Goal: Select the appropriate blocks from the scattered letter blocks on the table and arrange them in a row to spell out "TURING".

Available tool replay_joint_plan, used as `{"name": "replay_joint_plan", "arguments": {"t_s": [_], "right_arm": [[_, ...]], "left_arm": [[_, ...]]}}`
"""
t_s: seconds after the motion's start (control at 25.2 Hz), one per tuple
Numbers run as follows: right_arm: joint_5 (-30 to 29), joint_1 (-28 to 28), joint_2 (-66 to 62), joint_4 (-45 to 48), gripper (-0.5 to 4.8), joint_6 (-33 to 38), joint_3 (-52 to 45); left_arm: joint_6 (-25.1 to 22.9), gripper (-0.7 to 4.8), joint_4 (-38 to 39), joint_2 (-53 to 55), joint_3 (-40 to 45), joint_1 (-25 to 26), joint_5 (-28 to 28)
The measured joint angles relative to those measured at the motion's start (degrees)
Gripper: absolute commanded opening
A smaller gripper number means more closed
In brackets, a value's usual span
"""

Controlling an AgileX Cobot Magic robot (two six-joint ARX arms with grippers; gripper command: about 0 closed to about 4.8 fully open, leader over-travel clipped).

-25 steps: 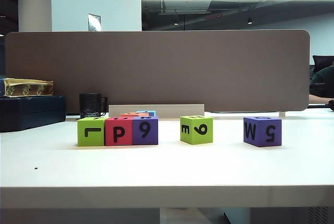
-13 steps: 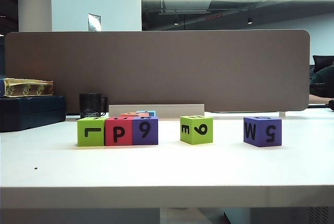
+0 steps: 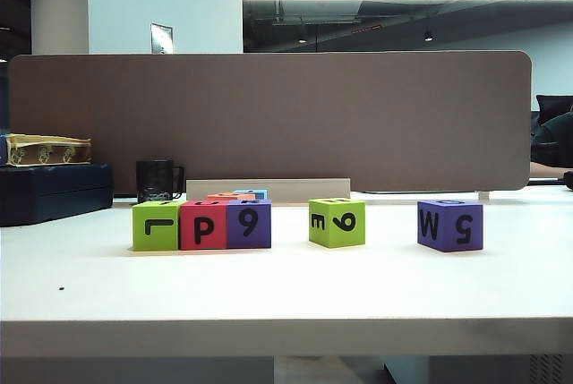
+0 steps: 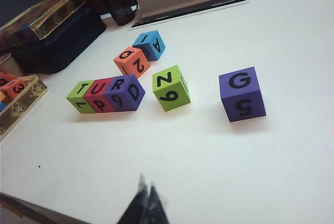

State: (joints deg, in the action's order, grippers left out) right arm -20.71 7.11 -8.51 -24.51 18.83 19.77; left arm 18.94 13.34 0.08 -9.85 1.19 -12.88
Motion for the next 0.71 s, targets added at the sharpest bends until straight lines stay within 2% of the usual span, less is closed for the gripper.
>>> {"name": "replay_joint_plan", "arguments": {"t_s": [0.28, 0.71], "right_arm": [[-1.3, 0.0, -7.4, -0.1, -0.02, -2.5, 6.5], [-1.4, 0.0, -14.7, 0.1, -0.02, -4.1, 10.9]], "left_arm": [[0.0, -0.06, 0.7, 0.0, 0.0, 0.0, -2.2], [0.0, -0.06, 1.2, 3.6, -2.4, 0.0, -5.4]]}}
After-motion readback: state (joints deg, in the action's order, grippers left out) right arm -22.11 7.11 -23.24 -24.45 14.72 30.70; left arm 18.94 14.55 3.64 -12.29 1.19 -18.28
